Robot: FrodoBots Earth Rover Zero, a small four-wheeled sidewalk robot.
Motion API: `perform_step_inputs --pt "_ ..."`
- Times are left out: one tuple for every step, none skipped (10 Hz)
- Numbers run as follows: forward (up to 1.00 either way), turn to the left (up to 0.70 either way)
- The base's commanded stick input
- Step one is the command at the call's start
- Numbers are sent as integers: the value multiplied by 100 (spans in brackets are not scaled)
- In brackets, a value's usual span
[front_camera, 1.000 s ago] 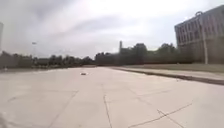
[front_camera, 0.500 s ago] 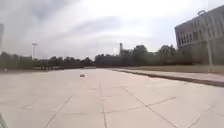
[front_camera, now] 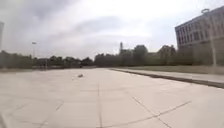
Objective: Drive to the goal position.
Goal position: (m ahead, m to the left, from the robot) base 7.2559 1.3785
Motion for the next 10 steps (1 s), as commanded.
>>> perform_step_inputs --pt "70 -35" --pt "70 -35" --pt "70 -35" --pt "70 -35" --pt "70 -35" --pt "70 -35" --pt "70 -35" --pt "70 -17" --pt "70 0" --pt "70 0"
